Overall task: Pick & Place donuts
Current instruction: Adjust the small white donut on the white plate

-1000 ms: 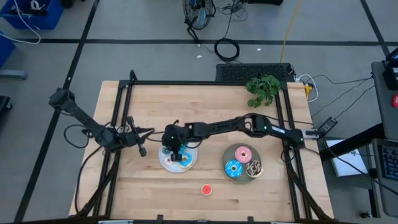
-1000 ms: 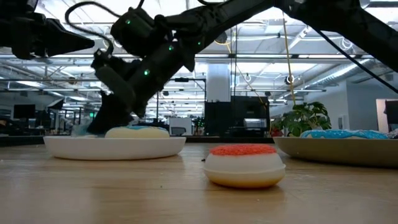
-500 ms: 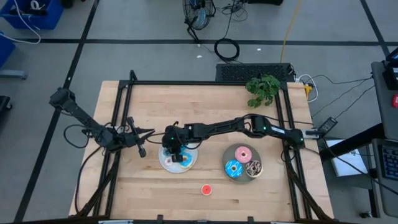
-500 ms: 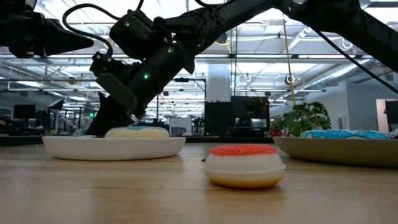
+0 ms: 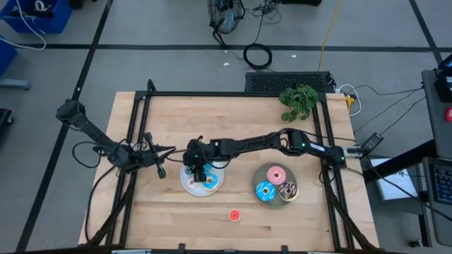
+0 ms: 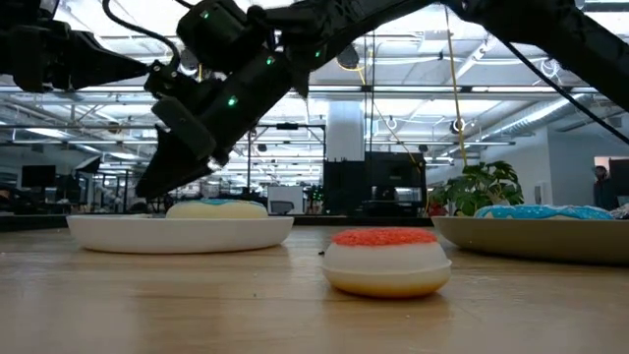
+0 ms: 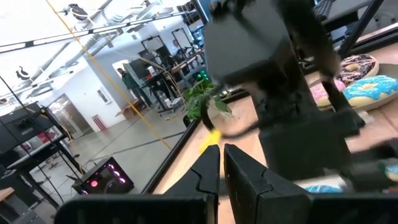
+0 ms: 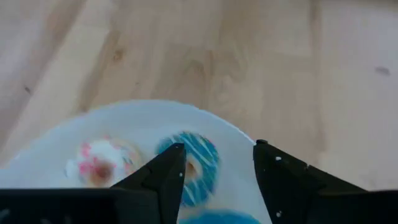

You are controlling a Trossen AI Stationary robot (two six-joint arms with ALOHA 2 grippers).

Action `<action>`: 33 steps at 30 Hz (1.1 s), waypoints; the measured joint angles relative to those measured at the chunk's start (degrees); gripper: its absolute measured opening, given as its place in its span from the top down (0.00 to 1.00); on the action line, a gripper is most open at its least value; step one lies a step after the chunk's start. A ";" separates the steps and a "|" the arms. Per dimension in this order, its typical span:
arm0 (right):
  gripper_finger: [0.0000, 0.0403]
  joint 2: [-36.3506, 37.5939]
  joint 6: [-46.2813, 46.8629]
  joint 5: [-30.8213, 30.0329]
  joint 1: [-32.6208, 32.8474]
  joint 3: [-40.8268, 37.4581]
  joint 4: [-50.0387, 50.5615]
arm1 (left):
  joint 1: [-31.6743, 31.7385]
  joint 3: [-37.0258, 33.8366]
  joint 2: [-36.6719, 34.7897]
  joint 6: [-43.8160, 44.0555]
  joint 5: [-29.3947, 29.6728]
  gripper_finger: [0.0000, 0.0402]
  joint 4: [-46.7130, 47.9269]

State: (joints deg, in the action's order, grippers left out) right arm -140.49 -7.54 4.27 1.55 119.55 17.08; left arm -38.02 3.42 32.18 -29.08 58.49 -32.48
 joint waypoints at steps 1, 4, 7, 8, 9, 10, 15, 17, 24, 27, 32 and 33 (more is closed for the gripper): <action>0.57 0.85 -0.86 -1.40 0.17 -0.07 1.41 | 0.00 0.00 0.00 0.26 -0.01 0.92 0.25; 0.59 3.81 -4.13 -2.84 1.06 -0.03 3.86 | 0.00 -0.02 0.00 0.72 -0.02 0.92 1.19; 0.61 6.91 -5.67 -2.71 2.78 0.04 8.28 | 0.00 -0.02 0.00 0.74 0.01 0.92 1.29; 0.63 8.05 -5.70 -2.67 3.44 -0.12 10.55 | 0.00 -0.02 0.02 0.78 -0.01 0.92 1.39; 0.65 9.21 -5.57 -2.50 4.14 -0.56 11.90 | 0.00 -0.02 0.04 1.07 -0.01 0.92 1.54; 0.68 10.43 -5.64 -1.96 4.82 -1.30 12.16 | 0.00 -0.02 0.04 1.42 -0.01 0.92 1.77; 0.87 18.57 -6.96 0.24 8.43 -10.08 7.79 | 0.00 -0.04 0.04 3.60 0.01 0.92 2.64; 0.95 22.43 -6.26 0.24 9.81 -15.97 4.33 | 0.00 -0.06 0.04 4.26 0.05 0.92 2.63; 0.98 36.18 -1.27 -8.84 15.11 -41.10 -11.16 | 0.00 -0.06 0.04 5.89 0.04 0.92 2.76; 0.99 40.08 2.14 -14.02 17.23 -51.94 -20.47 | 0.00 -0.07 0.04 7.88 -0.33 0.92 2.82; 0.99 43.24 2.96 -19.46 18.87 -65.70 -37.77 | 0.07 -0.06 0.94 12.98 -2.51 0.92 4.67; 1.00 43.43 2.50 -19.61 18.73 -67.50 -40.11 | 0.07 -0.04 1.48 13.92 -2.53 0.92 5.23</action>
State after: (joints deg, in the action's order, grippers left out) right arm -97.06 -5.04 -15.33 20.29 52.06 -23.03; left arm -37.95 3.38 33.66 -15.16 55.97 -27.25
